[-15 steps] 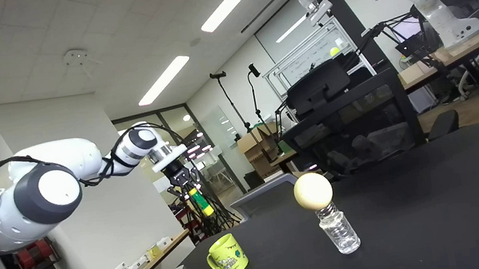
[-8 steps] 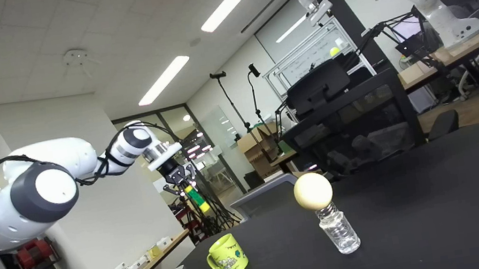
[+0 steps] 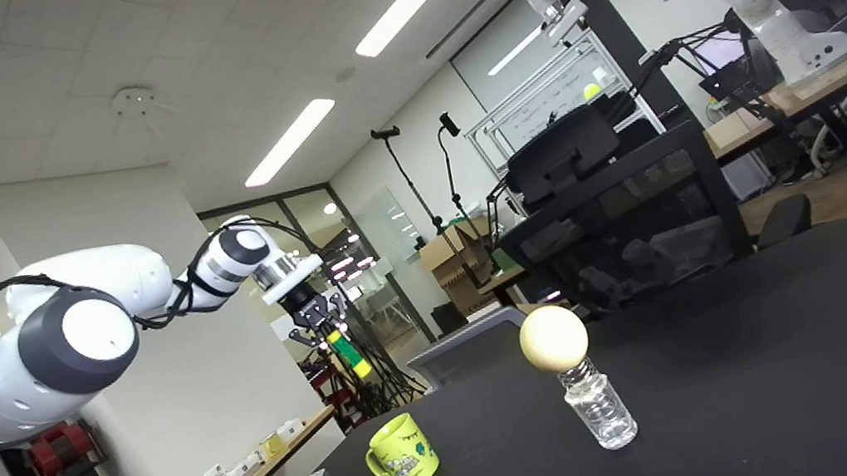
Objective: Put the glue stick in the mug cup
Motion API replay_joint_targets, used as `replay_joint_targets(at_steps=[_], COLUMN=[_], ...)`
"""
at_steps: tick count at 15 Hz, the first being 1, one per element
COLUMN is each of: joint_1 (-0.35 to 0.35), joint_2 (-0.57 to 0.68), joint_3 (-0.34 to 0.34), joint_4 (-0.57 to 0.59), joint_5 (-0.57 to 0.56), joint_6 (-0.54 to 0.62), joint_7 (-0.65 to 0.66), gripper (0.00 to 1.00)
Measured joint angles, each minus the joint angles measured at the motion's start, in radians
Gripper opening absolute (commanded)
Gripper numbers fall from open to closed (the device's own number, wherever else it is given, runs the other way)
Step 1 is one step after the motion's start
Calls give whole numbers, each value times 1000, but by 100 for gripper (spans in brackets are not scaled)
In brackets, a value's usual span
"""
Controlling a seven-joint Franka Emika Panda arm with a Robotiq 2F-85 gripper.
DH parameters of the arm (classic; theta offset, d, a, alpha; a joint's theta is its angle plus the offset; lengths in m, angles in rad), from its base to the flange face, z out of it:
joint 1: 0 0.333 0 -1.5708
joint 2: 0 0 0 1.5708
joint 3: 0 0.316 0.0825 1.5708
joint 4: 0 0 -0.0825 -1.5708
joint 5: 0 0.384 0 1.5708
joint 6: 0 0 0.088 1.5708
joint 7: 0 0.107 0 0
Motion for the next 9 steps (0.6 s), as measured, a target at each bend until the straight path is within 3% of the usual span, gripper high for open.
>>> replay_joint_targets(at_steps=[4, 5, 9], joint_1=[0, 0, 0], joint_2=[0, 0, 9], joint_3=[0, 0, 0], joint_4=[0, 0, 6], joint_5=[0, 0, 0], joint_6=[0, 0, -12], joint_7=[0, 0, -6], gripper=[34, 9, 9])
